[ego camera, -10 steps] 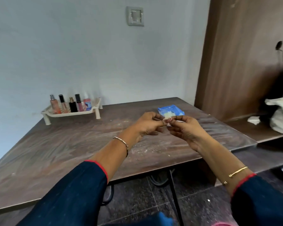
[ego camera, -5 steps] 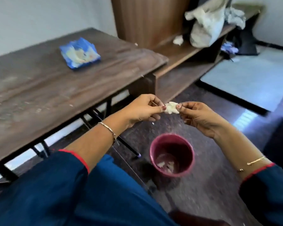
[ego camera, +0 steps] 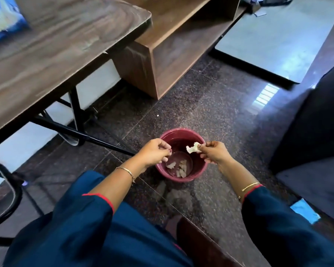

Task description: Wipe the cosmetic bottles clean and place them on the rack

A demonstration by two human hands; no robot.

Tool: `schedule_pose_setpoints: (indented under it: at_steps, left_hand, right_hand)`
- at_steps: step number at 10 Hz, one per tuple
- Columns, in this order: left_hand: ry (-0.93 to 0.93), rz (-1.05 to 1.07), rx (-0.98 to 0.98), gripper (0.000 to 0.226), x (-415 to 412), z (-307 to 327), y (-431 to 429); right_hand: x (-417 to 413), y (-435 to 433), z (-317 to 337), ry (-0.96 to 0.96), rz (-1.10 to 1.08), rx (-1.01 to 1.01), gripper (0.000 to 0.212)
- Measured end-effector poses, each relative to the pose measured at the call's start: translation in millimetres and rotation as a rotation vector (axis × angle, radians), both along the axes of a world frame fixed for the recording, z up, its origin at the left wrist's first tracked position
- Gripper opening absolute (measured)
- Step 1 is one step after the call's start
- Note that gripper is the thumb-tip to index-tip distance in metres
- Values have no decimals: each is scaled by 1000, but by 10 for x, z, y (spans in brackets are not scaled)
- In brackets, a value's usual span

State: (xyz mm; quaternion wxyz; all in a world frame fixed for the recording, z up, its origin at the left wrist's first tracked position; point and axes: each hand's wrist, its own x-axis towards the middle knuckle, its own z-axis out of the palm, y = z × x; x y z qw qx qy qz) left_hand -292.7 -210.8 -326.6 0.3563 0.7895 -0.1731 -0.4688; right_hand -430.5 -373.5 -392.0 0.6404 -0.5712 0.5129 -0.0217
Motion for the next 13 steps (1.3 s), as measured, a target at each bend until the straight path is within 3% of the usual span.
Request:
schedule_pose_setpoints:
  at_steps: [2,5,8,9,10,12,13]
  left_hand:
    - [73,115,12,13,123,-139,5]
    - [14,61,-15,5,220,-191,29]
    - [-369,-129,-4,25,207,-16,63]
    - [-515,-199,11,28,185,122,101]
    - [-676,-241,-18,32,144,292,165]
    - [-1005,-119,-317,33,110,936,351]
    - [-1212,15,-431,34,146,1302,517]
  right_hand:
    - [125,-48,-426,131,-74,-62,6]
    - [87,2,-516,86,-220,-74,14]
    - [195,78,-106,31,-124,-316,25]
    - [281,205,182,131,17,-516,39]
    - [364,358,480,125,86,-689,39]
    - [630,655,1133,-160,70,-1043,32]
    - [822,890,1560,-285,87,-1207,43]
